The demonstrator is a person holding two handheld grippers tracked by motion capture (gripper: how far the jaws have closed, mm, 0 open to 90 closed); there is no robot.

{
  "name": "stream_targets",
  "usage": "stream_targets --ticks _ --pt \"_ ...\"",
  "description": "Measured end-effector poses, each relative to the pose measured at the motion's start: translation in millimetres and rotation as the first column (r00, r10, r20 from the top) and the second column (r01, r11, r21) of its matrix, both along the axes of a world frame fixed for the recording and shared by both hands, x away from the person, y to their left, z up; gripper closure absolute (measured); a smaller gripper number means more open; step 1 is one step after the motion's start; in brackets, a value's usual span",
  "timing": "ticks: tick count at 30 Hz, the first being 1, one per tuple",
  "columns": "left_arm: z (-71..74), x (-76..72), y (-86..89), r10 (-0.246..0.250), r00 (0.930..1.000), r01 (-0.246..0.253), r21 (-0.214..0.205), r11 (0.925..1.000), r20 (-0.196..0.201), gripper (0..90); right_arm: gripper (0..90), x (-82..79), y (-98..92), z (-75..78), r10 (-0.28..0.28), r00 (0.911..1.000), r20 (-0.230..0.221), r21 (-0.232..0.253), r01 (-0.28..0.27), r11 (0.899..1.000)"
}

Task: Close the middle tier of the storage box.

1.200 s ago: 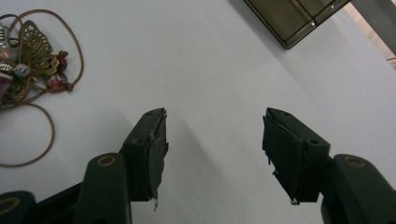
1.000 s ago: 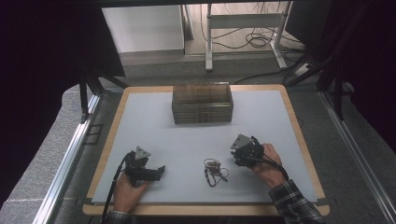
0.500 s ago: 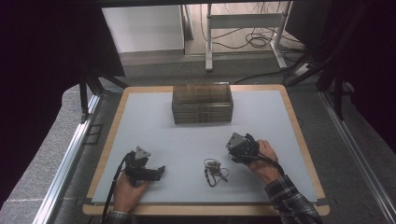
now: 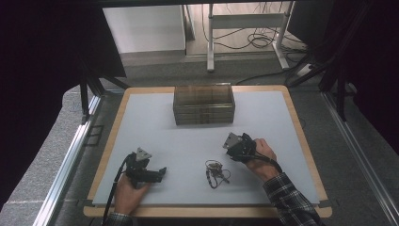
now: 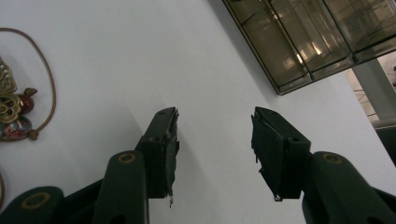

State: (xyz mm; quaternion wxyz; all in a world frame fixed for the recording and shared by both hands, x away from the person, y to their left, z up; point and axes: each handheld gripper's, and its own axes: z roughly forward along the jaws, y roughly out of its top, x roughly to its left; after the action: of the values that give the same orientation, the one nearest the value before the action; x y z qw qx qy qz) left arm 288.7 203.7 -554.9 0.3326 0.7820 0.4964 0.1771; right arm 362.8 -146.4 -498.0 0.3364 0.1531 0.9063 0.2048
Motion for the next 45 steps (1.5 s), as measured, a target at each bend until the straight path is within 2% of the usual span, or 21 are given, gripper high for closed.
stream_targets --ticks 15,17,31,34,36,38,45 --pt "0.0 0.0 0.0 0.000 1.0000 0.000 0.000 1.0000 0.000 1.3 53.1 5.8 14.4 -1.9 0.034 0.9957 0.086 -0.060 -0.029 0.998" --pt "0.0 0.0 0.0 0.000 1.0000 0.000 0.000 1.0000 -0.001 1.3 54.2 8.0 17.9 -2.8 0.034 0.9934 0.109 -0.079 -0.026 0.997" --pt "0.0 0.0 0.1 0.000 1.0000 0.000 0.000 1.0000 0.000 1.3 54.6 13.1 28.5 -4.3 0.058 0.9874 0.147 -0.136 -0.038 0.990" --pt "0.0 0.0 0.0 0.000 1.0000 0.000 0.000 1.0000 0.000 1.3 54.6 13.3 30.9 -6.3 0.060 0.9852 0.160 -0.145 -0.037 0.989" --pt "0.0 0.0 0.1 0.000 1.0000 0.000 0.000 1.0000 0.000 1.3 54.6 15.1 31.3 -5.9 0.083 0.9811 0.175 -0.175 -0.052 0.983" --pt "0.0 0.0 0.0 0.000 1.0000 0.000 0.000 1.0000 0.000 1.3 55.1 15.3 33.5 -6.9 0.075 0.9808 0.180 -0.167 -0.045 0.985" --pt "0.0 0.0 0.0 0.000 1.0000 0.000 0.000 1.0000 0.000 1.3 55.4 16.8 40.1 -6.7 0.096 0.9738 0.206 -0.192 -0.056 0.980"
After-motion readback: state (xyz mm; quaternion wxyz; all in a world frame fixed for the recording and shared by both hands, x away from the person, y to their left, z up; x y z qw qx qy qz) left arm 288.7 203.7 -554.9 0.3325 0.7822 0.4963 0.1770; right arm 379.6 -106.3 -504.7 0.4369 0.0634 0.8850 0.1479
